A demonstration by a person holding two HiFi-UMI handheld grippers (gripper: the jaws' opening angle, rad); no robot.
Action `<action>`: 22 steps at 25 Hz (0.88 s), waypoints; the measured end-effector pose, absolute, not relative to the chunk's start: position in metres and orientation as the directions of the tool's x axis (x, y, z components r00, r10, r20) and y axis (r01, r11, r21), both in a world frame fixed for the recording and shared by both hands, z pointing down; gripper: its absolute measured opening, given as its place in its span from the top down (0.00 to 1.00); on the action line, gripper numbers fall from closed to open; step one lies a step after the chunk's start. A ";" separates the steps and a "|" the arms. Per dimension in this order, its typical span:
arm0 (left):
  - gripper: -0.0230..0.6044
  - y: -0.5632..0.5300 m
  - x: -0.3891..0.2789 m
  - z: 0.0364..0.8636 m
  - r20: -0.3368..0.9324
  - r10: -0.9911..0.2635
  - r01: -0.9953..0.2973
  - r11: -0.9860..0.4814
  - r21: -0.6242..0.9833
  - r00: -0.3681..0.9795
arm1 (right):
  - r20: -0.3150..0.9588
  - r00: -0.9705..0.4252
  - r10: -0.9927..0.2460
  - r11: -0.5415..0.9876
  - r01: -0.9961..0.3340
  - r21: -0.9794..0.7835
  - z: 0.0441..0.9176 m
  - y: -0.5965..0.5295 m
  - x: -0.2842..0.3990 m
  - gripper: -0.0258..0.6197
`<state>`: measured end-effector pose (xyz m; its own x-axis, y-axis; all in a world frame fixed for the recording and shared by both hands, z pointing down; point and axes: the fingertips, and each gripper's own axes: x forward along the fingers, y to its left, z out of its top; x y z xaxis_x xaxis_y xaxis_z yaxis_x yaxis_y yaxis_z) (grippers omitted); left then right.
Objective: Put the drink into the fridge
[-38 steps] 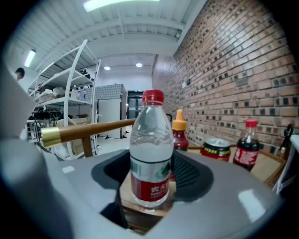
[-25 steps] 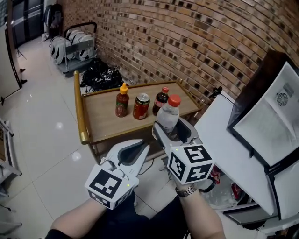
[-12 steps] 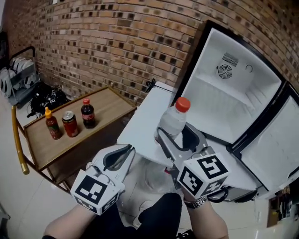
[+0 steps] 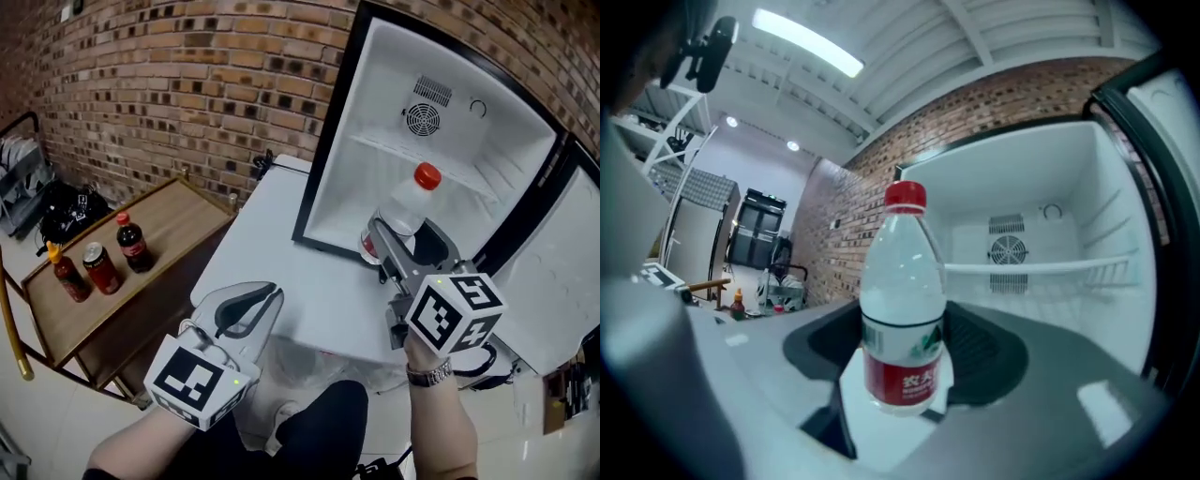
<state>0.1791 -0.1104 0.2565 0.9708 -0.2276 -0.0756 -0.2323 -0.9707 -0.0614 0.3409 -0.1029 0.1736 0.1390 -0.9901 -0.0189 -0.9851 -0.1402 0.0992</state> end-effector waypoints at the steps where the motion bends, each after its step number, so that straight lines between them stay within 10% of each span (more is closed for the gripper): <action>1: 0.94 -0.111 0.182 0.257 -0.072 -0.225 -0.230 -0.971 -0.068 0.972 | -0.008 0.149 -0.989 -0.149 -0.985 0.088 0.181 -0.106 0.349 0.54; 22: 0.94 -0.157 0.217 0.255 -0.042 -0.231 -0.234 -0.967 -0.100 0.972 | 0.118 0.219 -0.969 -0.218 -0.976 0.023 0.250 -0.217 0.456 0.54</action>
<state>0.2171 -0.1569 0.2549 0.9721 -0.2308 -0.0423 -0.2340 -0.9671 -0.1001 0.4560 -0.2172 0.2504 0.2195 -0.9685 0.1175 -0.9756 -0.2183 0.0233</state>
